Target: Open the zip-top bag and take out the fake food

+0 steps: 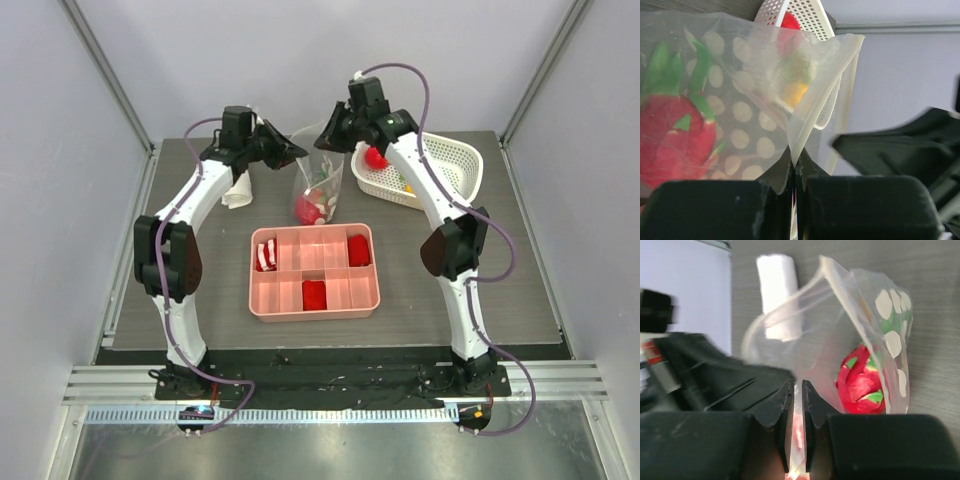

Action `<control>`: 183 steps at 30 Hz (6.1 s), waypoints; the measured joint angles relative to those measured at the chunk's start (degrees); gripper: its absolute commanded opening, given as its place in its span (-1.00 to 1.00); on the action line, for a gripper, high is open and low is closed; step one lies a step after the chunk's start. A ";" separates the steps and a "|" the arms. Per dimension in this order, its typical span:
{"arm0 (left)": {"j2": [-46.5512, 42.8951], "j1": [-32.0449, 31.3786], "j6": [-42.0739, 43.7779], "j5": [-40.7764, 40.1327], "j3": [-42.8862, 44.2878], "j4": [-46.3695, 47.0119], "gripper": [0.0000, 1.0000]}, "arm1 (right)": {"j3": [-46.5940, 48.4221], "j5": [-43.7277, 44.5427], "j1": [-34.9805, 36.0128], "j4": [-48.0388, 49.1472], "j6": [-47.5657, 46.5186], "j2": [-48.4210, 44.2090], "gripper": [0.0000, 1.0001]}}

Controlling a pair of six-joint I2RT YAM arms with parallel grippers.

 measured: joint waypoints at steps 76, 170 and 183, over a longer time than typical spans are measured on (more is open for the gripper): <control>-3.06 0.74 11.87 -0.92 -6.40 -6.84 -1.00 | -7.37 7.87 1.68 3.43 -3.26 3.02 -0.98; -5.95 1.07 16.35 -6.08 -11.47 -10.49 -1.00 | -10.34 8.31 3.19 8.00 -5.99 -1.49 -0.98; -3.08 1.03 18.08 -11.02 -9.97 -16.26 -1.00 | -11.26 8.13 9.03 4.52 -13.16 -0.96 -0.45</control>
